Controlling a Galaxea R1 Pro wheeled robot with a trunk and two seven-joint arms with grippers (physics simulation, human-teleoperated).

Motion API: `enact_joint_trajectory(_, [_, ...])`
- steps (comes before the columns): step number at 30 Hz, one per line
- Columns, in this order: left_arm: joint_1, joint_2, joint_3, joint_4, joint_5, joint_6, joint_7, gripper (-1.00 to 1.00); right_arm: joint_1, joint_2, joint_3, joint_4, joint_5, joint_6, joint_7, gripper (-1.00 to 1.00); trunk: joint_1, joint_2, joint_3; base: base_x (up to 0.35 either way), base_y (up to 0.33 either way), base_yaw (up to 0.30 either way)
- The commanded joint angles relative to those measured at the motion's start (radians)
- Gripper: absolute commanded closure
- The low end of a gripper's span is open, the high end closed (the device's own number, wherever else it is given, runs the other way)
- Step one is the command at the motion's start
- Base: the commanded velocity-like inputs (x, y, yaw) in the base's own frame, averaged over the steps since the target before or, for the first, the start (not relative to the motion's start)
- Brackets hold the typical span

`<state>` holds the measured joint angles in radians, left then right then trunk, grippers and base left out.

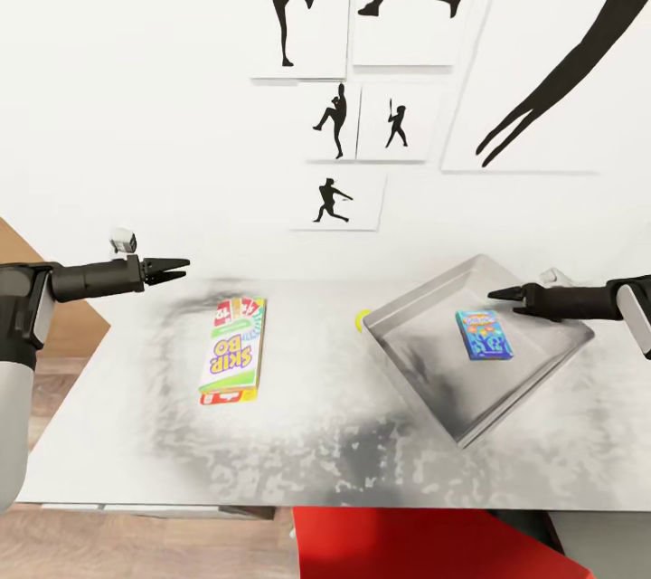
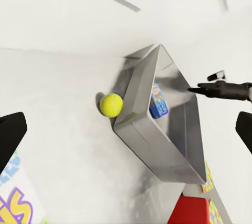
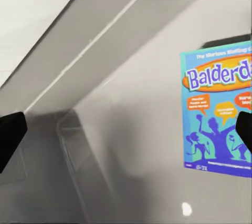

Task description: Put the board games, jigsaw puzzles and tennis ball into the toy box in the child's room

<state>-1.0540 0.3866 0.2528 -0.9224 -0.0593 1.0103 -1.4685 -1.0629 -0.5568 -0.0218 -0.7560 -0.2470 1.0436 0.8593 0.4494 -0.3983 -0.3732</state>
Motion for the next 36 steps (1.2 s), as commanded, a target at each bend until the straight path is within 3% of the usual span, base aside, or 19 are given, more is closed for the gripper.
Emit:
enact_joint_trajectory(1, [0.002, 0.000, 0.001, 0.000, -0.005, 0.010, -0.007, -1.00, -0.001, 0.000, -0.002, 0.000, 0.006, 0.004, 0.024, -1.00, 0.001, -0.002, 0.000, 0.000, 0.000, 0.000])
enact_joint_trajectory(6, [0.007, 0.001, 0.002, -0.001, -0.005, 0.009, -0.010, -1.00, 0.000, 0.000, -0.003, -0.001, 0.007, 0.004, 0.102, -1.00, 0.001, -0.002, 0.008, 0.000, 0.000, 0.000])
enact_joint_trajectory(15, [0.023, 0.008, 0.002, 0.000, -0.003, 0.008, -0.014, -1.00, 0.007, 0.000, -0.004, -0.045, 0.006, 0.004, 0.164, -1.00, 0.001, -0.002, 0.023, 0.000, 0.000, 0.000])
enact_joint_trajectory(25, [0.050, 0.021, 0.003, 0.000, 0.000, 0.007, -0.018, -1.00, 0.033, 0.009, -0.005, -0.104, 0.005, 0.004, 0.278, -1.00, 0.001, -0.002, 0.039, 0.000, 0.000, 0.000])
enact_joint_trajectory(36, [0.092, 0.052, 0.039, -0.001, 0.002, 0.007, -0.028, -1.00, 0.083, 0.002, -0.011, -0.118, 0.006, 0.004, 0.428, -1.00, 0.001, -0.002, 0.057, 0.000, 0.000, 0.000])
